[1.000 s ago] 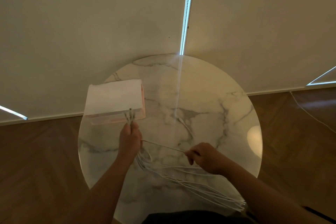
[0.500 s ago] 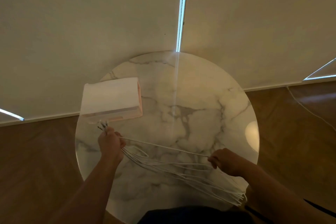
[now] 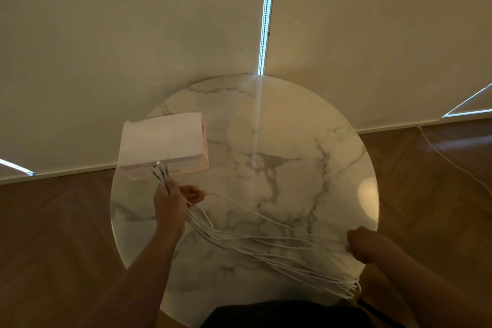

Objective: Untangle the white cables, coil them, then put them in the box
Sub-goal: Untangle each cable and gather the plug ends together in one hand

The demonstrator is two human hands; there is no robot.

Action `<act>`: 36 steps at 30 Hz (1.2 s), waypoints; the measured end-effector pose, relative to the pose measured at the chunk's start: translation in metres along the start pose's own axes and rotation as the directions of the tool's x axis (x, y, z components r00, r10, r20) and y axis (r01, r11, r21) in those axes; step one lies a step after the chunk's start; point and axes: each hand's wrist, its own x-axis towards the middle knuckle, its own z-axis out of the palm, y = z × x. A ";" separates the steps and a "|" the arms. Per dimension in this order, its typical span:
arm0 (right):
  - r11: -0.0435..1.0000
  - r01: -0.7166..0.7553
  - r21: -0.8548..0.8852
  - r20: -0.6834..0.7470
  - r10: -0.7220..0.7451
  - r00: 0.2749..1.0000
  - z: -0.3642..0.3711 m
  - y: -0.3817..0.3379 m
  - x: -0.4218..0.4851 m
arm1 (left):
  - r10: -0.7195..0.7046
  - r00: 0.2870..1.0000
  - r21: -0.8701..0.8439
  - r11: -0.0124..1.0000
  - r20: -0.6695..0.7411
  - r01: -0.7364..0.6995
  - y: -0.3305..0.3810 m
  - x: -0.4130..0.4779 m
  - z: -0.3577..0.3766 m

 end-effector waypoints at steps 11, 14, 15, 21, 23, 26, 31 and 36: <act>0.988 0.142 0.065 -0.398 -0.105 0.911 -0.082 -0.062 -0.008 | -0.036 0.993 -0.162 0.985 0.115 0.054 0.026 -0.018 0.010; 0.818 0.512 0.263 -0.513 -0.331 0.792 -0.103 -0.138 -0.014 | -0.022 0.985 -0.168 0.985 0.171 0.051 0.031 -0.023 0.013; 0.771 0.566 0.292 -0.513 -0.373 0.773 -0.108 -0.159 -0.019 | -0.020 0.983 -0.169 0.984 0.180 0.051 0.033 -0.024 0.014; 0.831 0.553 0.061 -0.417 -0.482 0.770 -0.097 -0.178 -0.017 | -0.039 0.978 -0.218 0.972 0.204 0.084 0.038 -0.026 0.010; 0.885 0.460 -0.072 -0.300 -0.459 0.836 -0.089 -0.160 -0.017 | -0.052 0.979 -0.232 0.968 0.195 0.098 0.037 -0.025 0.008; 0.958 0.267 -0.101 0.006 -0.268 0.963 -0.080 -0.124 -0.010 | -0.067 0.982 -0.255 0.960 0.179 0.112 0.034 -0.023 0.007; 0.980 0.125 -0.157 0.088 -0.112 0.990 -0.073 -0.062 0.007 | -0.085 0.978 -0.290 0.947 0.189 0.138 0.033 -0.019 0.008; 0.971 0.160 -0.179 -0.056 -0.172 0.983 -0.098 -0.072 -0.006 | -0.096 0.966 -0.290 0.943 0.239 0.166 0.032 -0.028 0.019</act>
